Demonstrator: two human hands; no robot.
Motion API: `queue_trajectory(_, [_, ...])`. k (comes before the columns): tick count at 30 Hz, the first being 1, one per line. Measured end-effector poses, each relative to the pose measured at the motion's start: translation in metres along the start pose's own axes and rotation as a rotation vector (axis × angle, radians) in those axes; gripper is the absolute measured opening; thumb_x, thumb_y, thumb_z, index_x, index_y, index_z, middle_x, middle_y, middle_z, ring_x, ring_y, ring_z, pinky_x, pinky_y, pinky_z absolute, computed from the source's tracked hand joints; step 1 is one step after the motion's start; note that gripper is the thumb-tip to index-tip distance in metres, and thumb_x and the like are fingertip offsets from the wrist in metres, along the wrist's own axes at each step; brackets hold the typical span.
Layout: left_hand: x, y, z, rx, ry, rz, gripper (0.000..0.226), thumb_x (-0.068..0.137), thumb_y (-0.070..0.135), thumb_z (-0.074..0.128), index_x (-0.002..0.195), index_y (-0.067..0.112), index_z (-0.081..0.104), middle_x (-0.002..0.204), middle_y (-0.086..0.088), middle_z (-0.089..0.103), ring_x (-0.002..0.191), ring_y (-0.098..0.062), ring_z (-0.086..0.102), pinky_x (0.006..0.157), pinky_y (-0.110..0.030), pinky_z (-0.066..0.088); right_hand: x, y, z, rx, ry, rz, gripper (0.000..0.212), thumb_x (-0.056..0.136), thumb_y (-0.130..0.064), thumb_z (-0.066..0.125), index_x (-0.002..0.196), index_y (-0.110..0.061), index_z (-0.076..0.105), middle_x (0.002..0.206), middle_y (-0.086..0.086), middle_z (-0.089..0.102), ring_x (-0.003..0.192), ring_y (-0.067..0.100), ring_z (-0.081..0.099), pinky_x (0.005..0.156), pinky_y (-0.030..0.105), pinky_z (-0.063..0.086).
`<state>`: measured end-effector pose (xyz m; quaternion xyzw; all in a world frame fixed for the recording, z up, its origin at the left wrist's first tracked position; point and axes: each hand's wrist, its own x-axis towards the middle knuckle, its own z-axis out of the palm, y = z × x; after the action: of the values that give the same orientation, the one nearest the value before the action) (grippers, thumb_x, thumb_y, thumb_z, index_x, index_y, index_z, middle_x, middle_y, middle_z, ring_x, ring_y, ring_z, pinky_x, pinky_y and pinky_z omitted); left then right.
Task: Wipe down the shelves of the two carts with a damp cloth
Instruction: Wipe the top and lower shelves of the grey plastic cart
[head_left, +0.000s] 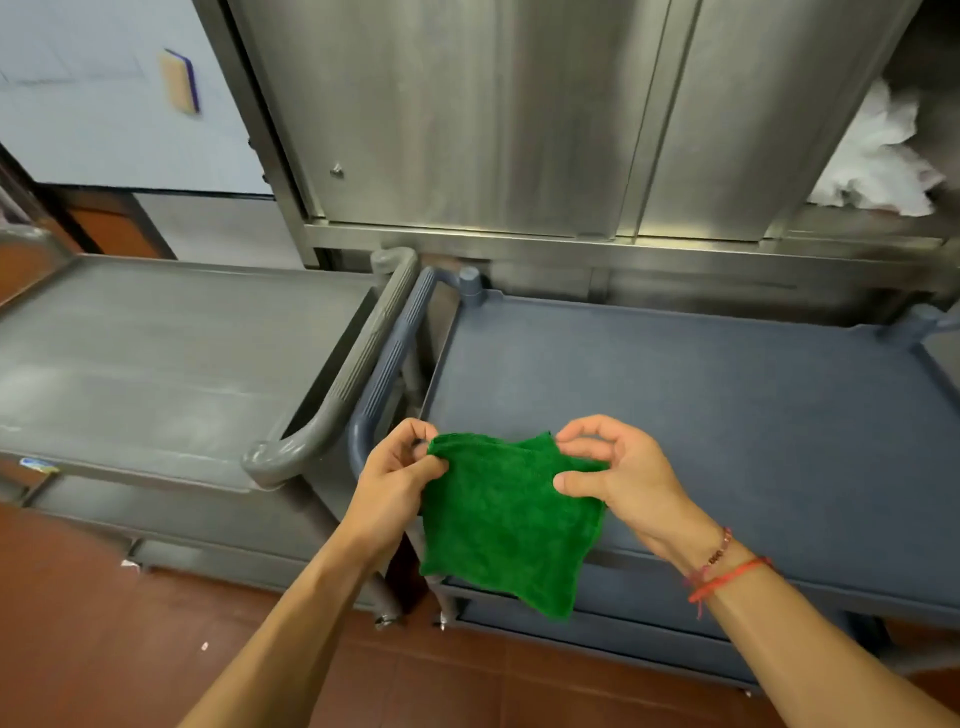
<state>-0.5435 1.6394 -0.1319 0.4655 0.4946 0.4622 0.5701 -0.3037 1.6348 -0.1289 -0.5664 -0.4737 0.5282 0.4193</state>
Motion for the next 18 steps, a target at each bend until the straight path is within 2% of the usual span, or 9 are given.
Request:
queue_trajectory(3, [0.007, -0.012, -0.008, -0.028, 0.004, -0.016, 0.025, 0.091, -0.015, 0.047, 0.087, 0.009, 0.050, 0.062, -0.005, 0.038, 0.055, -0.014, 0.040, 0.051, -0.022, 0.040, 0.009, 0.005, 0.006, -0.067, 0.004, 0.022, 0.041, 0.069, 0.014, 0.080, 0.089, -0.019, 0.068, 0.093, -0.001, 0.077, 0.098, 0.004, 0.068, 0.081, 0.033, 0.056])
queue_trajectory(6, [0.011, -0.017, -0.012, -0.039, 0.010, -0.036, 0.028, 0.089, -0.018, 0.046, 0.086, 0.010, 0.051, 0.061, -0.005, 0.038, 0.056, -0.014, 0.039, 0.054, -0.023, 0.039, 0.014, 0.008, 0.010, -0.079, 0.005, 0.051, 0.039, 0.068, 0.015, 0.080, 0.086, -0.017, 0.065, 0.083, -0.003, 0.078, 0.086, 0.005, 0.069, 0.080, 0.035, 0.055])
queue_trajectory(11, [0.023, -0.017, -0.016, 0.018, 0.048, -0.083, 0.028, 0.089, -0.018, 0.046, 0.083, 0.009, 0.051, 0.056, 0.000, 0.046, 0.051, -0.011, 0.043, 0.048, -0.020, 0.040, 0.034, 0.013, 0.013, -0.123, -0.028, 0.080, 0.035, 0.068, 0.010, 0.083, 0.081, -0.017, 0.064, 0.077, -0.003, 0.076, 0.082, 0.010, 0.067, 0.075, 0.030, 0.051])
queue_trajectory(14, [0.036, -0.020, -0.017, 0.070, 0.096, -0.116, 0.029, 0.088, -0.017, 0.047, 0.082, 0.010, 0.052, 0.059, -0.003, 0.046, 0.051, -0.012, 0.043, 0.047, -0.021, 0.039, 0.051, 0.017, 0.014, -0.144, -0.062, 0.079, 0.032, 0.068, 0.008, 0.083, 0.079, -0.016, 0.065, 0.075, -0.004, 0.074, 0.078, 0.007, 0.064, 0.071, 0.026, 0.049])
queue_trajectory(16, [0.052, -0.021, -0.015, 0.127, 0.128, -0.126, 0.029, 0.086, -0.017, 0.049, 0.081, 0.011, 0.053, 0.063, -0.007, 0.049, 0.055, -0.015, 0.045, 0.053, -0.025, 0.040, 0.066, 0.021, 0.016, -0.149, -0.047, 0.069, 0.032, 0.069, 0.010, 0.081, 0.076, -0.016, 0.065, 0.073, -0.006, 0.069, 0.071, -0.001, 0.061, 0.065, 0.016, 0.047])
queue_trajectory(18, [0.079, -0.029, -0.014, 0.223, 0.183, -0.117, 0.026, 0.086, -0.014, 0.051, 0.084, 0.011, 0.057, 0.071, -0.011, 0.058, 0.065, -0.019, 0.053, 0.062, -0.034, 0.046, 0.087, 0.027, 0.018, -0.179, 0.017, 0.026, 0.034, 0.072, 0.012, 0.078, 0.075, -0.019, 0.064, 0.076, -0.004, 0.065, 0.066, -0.005, 0.059, 0.066, 0.016, 0.046])
